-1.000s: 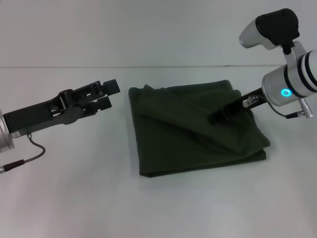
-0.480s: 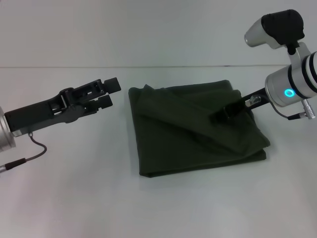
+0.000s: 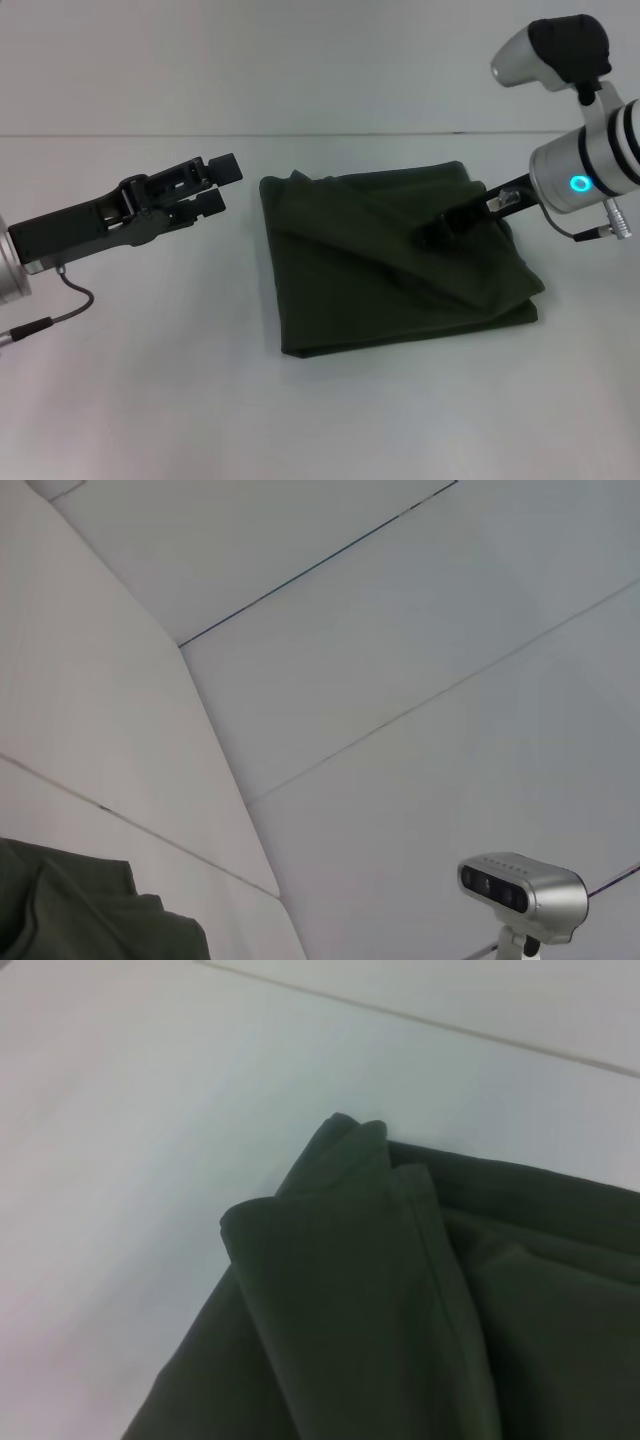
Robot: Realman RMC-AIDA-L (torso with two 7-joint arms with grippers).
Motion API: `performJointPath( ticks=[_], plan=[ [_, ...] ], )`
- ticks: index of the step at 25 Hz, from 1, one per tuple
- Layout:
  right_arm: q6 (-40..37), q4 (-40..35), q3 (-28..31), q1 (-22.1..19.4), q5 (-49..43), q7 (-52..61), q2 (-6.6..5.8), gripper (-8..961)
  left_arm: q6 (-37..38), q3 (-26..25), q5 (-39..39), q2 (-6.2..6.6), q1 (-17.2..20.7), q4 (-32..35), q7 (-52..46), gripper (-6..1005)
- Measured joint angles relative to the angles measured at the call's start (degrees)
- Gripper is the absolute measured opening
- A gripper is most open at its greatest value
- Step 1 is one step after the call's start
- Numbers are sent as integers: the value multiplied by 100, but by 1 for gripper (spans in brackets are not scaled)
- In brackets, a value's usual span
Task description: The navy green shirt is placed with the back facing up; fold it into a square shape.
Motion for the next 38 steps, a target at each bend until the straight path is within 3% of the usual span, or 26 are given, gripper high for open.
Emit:
performJointPath(
  ticks=[12, 17, 23, 38],
  plan=[
    [126, 12, -37, -20, -27, 43, 6, 321, -24, 0, -11, -16, -24, 0, 14, 963],
    [126, 31, -42, -17, -36, 38, -7, 144, -33, -38, -31, -16, -34, 0, 14, 963],
    [134, -5, -33, -26, -36, 55, -8, 20, -35, -76, -36, -16, -44, 0, 18, 963],
    [-7, -1095, -52, -746, -66, 971, 12, 14, -21, -223, -36, -8, -64, 0, 31, 963]
  ],
)
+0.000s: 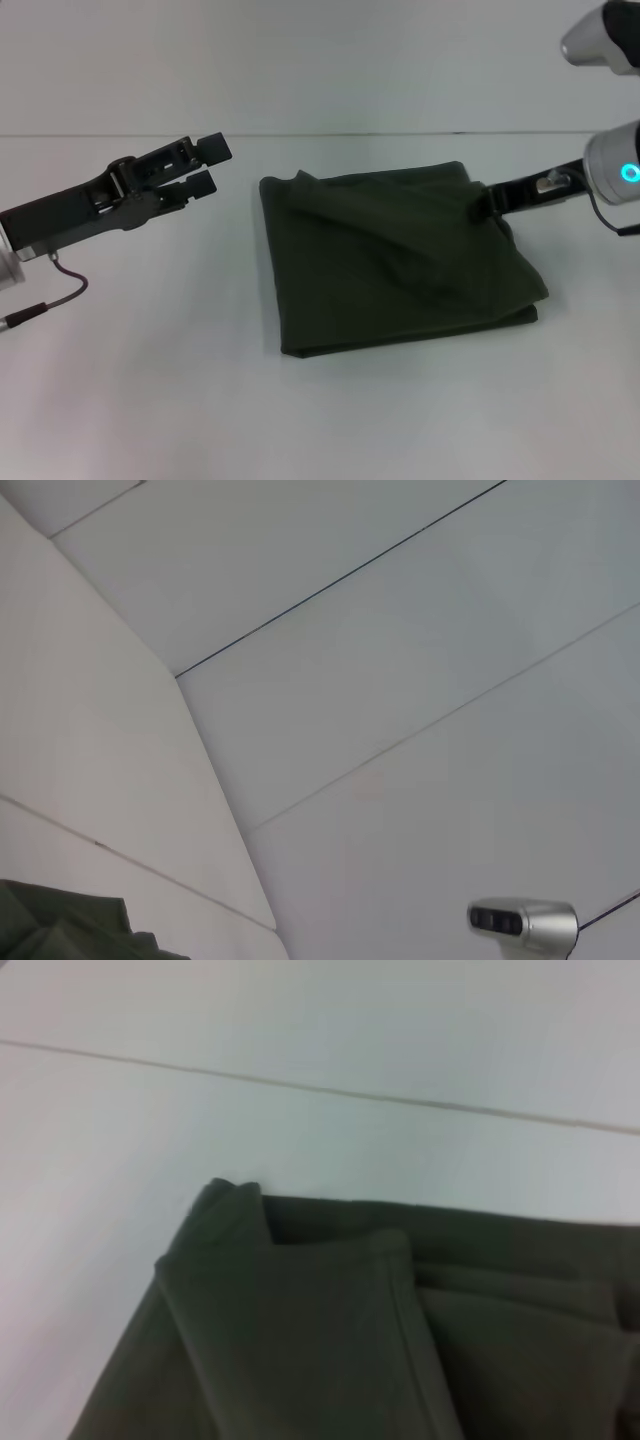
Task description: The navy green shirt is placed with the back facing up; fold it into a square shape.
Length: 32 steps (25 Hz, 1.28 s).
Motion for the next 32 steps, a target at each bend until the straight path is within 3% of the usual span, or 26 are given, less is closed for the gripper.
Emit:
performJointPath(
  ticks=[10, 32],
  plan=[
    [-117, -483, 40, -502, -50, 400, 76, 12, -5, -81, -3, 0, -7, 0, 62, 963],
    [80, -429, 37, -597, -286, 802, 68, 11, -6, -81, -17, -7, -27, 0, 68, 964]
  ],
)
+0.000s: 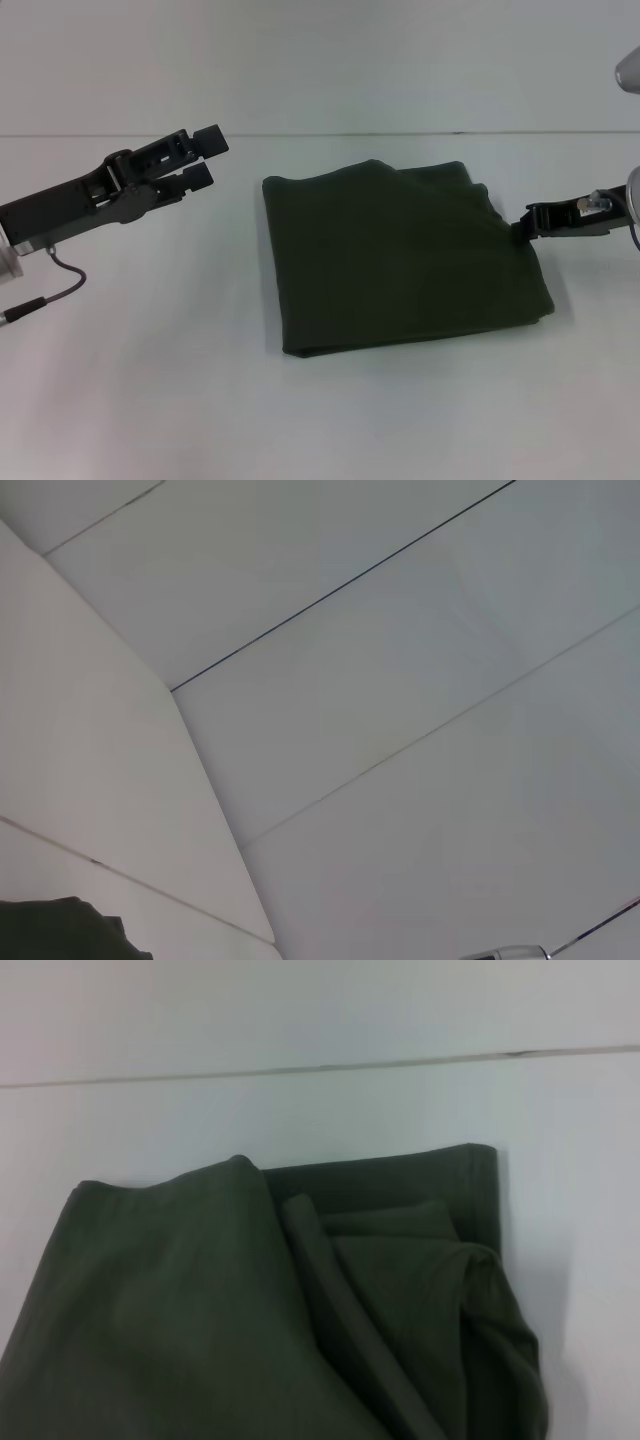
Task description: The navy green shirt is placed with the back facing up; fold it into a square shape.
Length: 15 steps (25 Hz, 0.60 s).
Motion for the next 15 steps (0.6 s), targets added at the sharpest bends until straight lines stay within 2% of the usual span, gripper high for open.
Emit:
performJointPath(
  ticks=[7, 15],
  plan=[
    [-20, 53, 142, 24, 18, 5, -26, 17, 0, -3, -22, -5, 3, -1, 0, 964],
    [129, -40, 818, -41, 95, -47, -122, 236, 24, -15, -89, -9, 54, -9, 0, 964]
  ],
)
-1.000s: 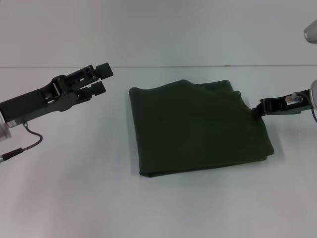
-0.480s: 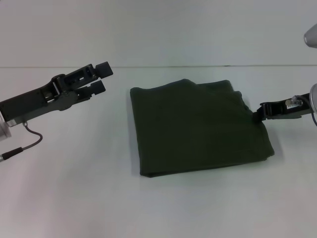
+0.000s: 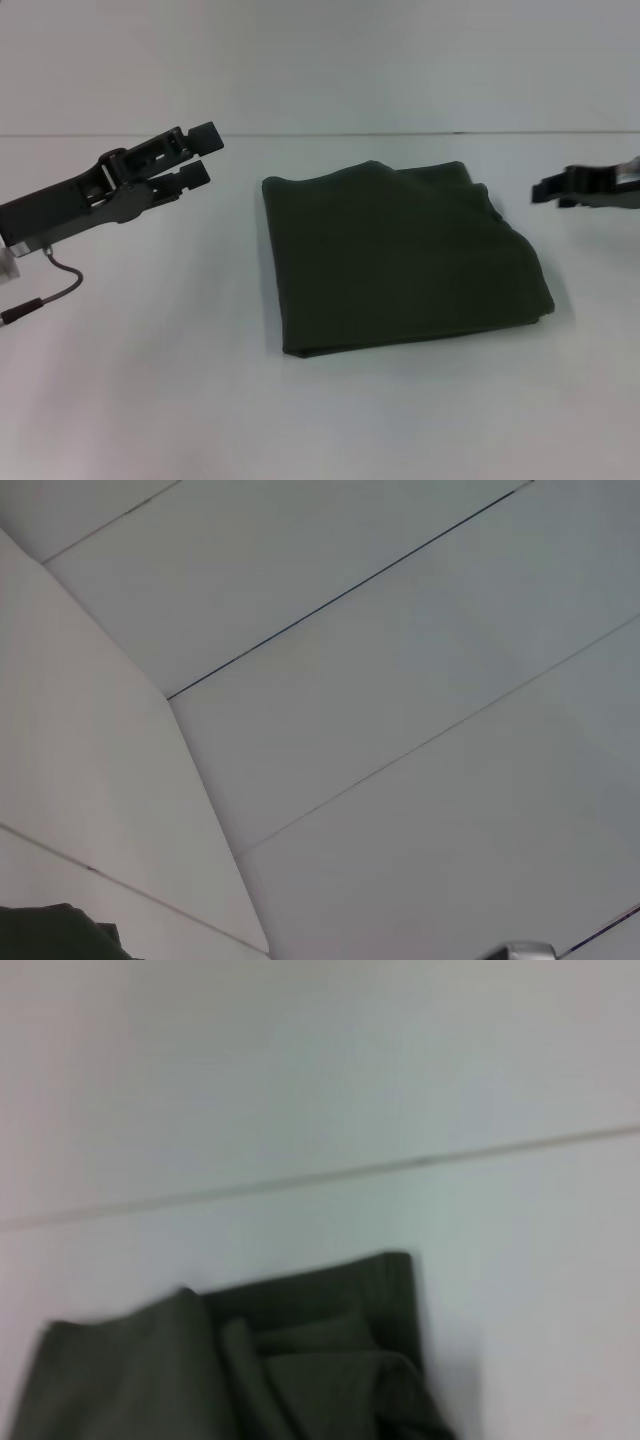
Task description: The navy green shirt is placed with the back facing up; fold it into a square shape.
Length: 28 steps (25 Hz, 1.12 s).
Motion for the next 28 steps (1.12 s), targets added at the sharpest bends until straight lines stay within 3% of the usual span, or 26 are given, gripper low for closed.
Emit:
performJointPath(
  ticks=[6, 11, 16, 23, 28],
  plan=[
    [-912, 119, 850, -502, 1719, -1529, -31, 419, 39, -50, 8, -9, 177, -1, 351, 964],
    [-1260, 497, 951, -870, 2757, -2222, -150, 445, 49, -108, 2, -26, 349, -1, 606, 962],
    [-1225, 1056, 890, -577, 2760, -2286, -253, 445, 49, -128, 1, -16, 354, 0, 658, 959],
    [-848, 1797, 669, 165, 2171, -2081, -214, 445, 40, -130, 1, -17, 341, 0, 662, 954],
    [-739, 1913, 648, 382, 1591, -1299, -212, 446, 43, -281, -9, -24, 325, -5, 649, 950]
  ],
)
